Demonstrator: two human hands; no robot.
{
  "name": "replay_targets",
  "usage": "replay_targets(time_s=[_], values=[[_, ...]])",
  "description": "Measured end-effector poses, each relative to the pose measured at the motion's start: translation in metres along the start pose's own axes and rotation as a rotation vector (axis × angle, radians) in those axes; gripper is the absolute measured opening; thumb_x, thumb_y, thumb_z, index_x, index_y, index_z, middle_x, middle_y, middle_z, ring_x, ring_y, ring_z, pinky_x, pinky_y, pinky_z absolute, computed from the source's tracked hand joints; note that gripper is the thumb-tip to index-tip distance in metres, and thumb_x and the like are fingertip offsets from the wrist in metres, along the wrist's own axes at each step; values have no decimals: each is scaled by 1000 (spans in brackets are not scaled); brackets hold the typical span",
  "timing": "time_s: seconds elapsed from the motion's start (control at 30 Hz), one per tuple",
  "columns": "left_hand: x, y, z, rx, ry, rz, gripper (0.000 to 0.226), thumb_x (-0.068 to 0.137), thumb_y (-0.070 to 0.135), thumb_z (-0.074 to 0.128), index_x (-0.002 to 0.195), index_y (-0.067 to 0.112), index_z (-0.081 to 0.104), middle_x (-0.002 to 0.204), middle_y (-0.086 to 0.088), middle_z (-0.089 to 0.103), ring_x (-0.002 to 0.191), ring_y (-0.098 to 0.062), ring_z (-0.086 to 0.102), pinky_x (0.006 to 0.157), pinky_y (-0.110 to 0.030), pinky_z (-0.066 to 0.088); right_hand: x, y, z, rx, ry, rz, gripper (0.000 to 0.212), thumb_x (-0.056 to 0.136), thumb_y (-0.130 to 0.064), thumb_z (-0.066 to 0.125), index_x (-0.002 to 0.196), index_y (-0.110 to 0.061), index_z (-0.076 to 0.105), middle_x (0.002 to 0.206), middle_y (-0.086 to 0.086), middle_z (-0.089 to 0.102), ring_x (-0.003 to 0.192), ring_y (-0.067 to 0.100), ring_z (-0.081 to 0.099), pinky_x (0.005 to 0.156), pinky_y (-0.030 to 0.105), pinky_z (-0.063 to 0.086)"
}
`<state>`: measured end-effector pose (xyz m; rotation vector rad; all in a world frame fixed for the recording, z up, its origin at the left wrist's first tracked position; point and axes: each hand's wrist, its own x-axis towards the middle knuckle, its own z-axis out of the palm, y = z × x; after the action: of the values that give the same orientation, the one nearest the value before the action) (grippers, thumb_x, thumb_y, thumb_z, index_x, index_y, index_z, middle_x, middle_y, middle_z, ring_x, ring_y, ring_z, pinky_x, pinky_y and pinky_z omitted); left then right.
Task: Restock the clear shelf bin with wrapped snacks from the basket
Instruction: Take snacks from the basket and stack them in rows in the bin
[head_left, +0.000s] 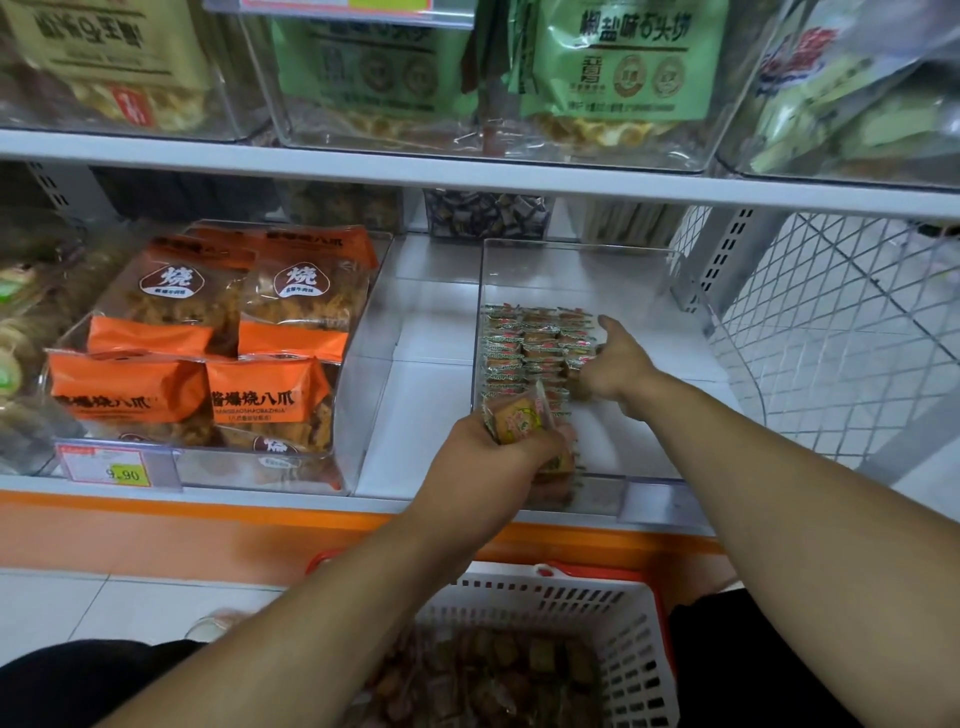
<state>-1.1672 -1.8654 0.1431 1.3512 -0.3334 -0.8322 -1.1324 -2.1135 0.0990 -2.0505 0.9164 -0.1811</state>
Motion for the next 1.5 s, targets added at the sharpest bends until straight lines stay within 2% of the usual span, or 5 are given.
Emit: replay_targets(time_s=[0.37,0.53,0.67,1.03,1.5], values=[[-12,24,-7,-336,-11,-112,59,94,64,53,112,13,77,104,-17,76,98,-37,74,84,-54,61,-54,-50,-31,-274,127,-343,66,89,-17,73,149,-22,45,149,10,44,110,24,63,90,25,46],[-18,29,-16,-345,-77,-90,69,99,65,41,124,9,69,106,-15,77,98,-33,75,78,-45,61,-145,-76,-40,22,-494,-553,53,80,-61,65,127,-35,65,127,-19,66,116,-6,60,99,20,48],[-23,31,-15,-281,-121,-89,74,98,67,36,120,7,73,117,-20,73,104,-33,73,80,-44,62,-168,-66,-30,-38,-412,-597,29,88,-38,72,112,-22,69,105,-6,71,102,13,67,96,44,51],[-27,29,-22,-246,7,115,55,100,-7,47,135,33,60,116,-11,73,104,-39,72,84,-49,62,-161,-66,-61,718,-401,-255,34,76,-16,70,109,-12,65,93,13,72,76,21,66,64,28,53],[-27,27,-34,69,8,231,43,89,6,72,126,23,60,112,-3,76,94,-29,76,71,-38,63,-168,-59,-45,608,-513,-202,41,74,-23,74,113,-11,68,110,8,73,94,15,69,71,30,54]])
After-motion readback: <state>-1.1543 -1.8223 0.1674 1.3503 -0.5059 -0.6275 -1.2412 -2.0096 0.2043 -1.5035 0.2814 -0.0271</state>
